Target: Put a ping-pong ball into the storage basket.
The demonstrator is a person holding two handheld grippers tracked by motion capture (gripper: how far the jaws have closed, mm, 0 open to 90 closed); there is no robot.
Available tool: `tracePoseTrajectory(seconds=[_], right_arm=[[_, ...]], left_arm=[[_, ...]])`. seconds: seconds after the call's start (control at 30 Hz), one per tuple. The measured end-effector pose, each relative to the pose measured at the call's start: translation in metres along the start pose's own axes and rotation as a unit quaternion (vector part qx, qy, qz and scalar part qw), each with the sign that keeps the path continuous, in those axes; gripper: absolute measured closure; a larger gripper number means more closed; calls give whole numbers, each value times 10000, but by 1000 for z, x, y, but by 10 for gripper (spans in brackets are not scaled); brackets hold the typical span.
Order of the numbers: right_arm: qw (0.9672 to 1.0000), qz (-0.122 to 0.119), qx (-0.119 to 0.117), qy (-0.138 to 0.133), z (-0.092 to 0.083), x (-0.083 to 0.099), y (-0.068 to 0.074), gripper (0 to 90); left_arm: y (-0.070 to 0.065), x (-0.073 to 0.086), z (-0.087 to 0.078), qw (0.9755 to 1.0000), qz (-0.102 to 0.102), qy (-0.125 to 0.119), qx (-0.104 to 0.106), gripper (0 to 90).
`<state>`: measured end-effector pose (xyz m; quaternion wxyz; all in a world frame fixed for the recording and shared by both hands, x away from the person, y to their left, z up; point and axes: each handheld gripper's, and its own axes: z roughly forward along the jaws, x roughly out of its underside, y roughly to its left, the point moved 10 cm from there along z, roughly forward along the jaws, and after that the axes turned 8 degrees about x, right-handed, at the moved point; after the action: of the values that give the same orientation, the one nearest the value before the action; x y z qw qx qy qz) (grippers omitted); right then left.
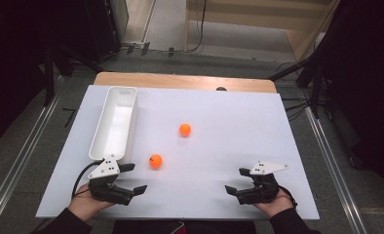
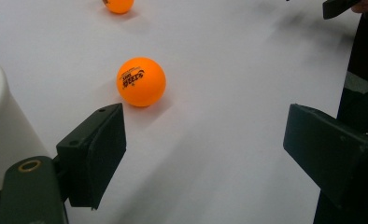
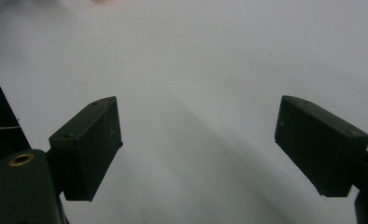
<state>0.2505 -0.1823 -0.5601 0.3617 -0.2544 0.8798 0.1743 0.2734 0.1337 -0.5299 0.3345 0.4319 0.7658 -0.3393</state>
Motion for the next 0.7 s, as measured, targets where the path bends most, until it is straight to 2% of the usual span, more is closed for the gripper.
tracePoseTrajectory(seconds=[0.27, 0.4, 0.47, 0.7], right_arm=[[10000, 43, 42, -51, -1, -1, -1, 134], [10000, 35, 45, -60, -2, -1, -1, 134], [10000, 45, 39, -56, -1, -1, -1, 134], [10000, 24, 32, -37, -1, 0, 0, 134]], left_arm=[[1, -1, 0, 10000, -39, -48, 4, 136], [1, 1, 0, 10000, 5, -27, -5, 136], [0, 0, -1, 9999, -62, -105, 25, 136], [-1, -1, 0, 9999, -68, -105, 46, 136]])
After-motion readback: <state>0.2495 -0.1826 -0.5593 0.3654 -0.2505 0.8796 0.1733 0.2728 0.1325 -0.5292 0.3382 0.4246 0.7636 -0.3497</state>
